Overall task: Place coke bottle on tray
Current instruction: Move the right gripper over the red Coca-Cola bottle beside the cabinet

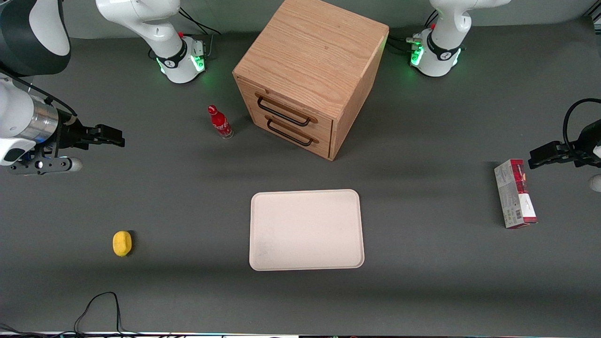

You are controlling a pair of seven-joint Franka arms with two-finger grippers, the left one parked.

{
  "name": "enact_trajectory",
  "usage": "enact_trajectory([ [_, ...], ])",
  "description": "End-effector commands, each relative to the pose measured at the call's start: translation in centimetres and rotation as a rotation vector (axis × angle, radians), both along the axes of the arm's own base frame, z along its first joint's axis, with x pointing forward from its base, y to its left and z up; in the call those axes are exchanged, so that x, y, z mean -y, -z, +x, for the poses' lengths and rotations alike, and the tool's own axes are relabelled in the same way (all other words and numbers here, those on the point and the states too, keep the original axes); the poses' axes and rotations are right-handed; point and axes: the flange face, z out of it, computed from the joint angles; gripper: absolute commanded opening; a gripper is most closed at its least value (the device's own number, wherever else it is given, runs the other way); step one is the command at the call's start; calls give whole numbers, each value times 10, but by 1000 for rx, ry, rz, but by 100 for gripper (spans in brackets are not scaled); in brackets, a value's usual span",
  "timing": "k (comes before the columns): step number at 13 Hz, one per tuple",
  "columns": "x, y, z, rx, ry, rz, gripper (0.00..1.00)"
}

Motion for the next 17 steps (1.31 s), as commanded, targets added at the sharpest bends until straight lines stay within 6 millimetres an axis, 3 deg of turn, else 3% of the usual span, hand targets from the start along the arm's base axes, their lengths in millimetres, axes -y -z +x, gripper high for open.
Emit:
enact_trajectory([
  [1, -2, -3, 2, -10, -2, -17, 100],
  [4, -1, -2, 3, -12, -6, -8, 100],
  [7, -13, 0, 2, -17, -17, -4, 100],
  [15, -14, 7, -1, -44, -17, -6, 100],
  [16, -17, 10, -5, -55, -16, -7, 100],
  [17, -42, 11, -8, -57, -6, -21, 100],
])
